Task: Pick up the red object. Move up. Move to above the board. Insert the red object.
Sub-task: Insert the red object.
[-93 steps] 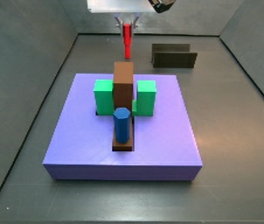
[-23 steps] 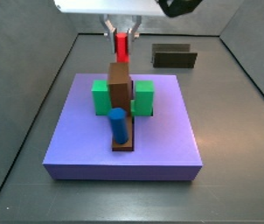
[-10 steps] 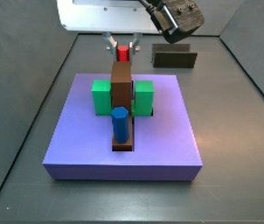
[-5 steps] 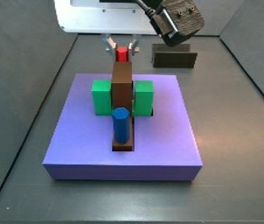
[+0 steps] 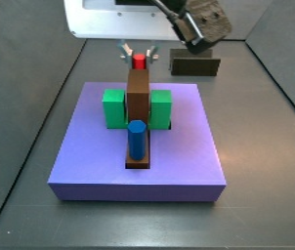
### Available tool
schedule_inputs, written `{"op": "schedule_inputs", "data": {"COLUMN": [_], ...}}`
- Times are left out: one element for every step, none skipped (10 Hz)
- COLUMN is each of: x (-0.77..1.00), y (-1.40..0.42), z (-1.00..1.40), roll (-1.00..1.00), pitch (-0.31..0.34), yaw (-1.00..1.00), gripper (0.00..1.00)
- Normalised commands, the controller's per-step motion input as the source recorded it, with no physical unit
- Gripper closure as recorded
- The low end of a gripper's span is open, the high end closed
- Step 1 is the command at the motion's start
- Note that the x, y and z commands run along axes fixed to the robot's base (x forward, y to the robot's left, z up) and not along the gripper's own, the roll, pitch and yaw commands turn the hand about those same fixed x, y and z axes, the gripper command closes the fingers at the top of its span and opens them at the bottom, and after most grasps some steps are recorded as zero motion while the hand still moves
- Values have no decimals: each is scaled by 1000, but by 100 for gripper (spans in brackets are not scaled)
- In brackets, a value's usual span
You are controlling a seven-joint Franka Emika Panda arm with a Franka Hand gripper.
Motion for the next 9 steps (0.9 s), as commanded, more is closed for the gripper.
{"op": "schedule_inputs", "data": {"x": [129,0,-114,-234,-240,-269,-171,-74,0], "y": [0,0,3,0,0,0,0,0,0], "z": [0,-80,-271,-414,-434,-534,-509,-269,0], "roll": [139,140,160,156,151,123,84,64,0], "pitch": [121,36,0,-34,-51,-99,-106,-53,0], "yaw": [0,0,0,0,0,0,0,0,0], "gripper": [100,100,100,100,100,100,100,100,100]}}
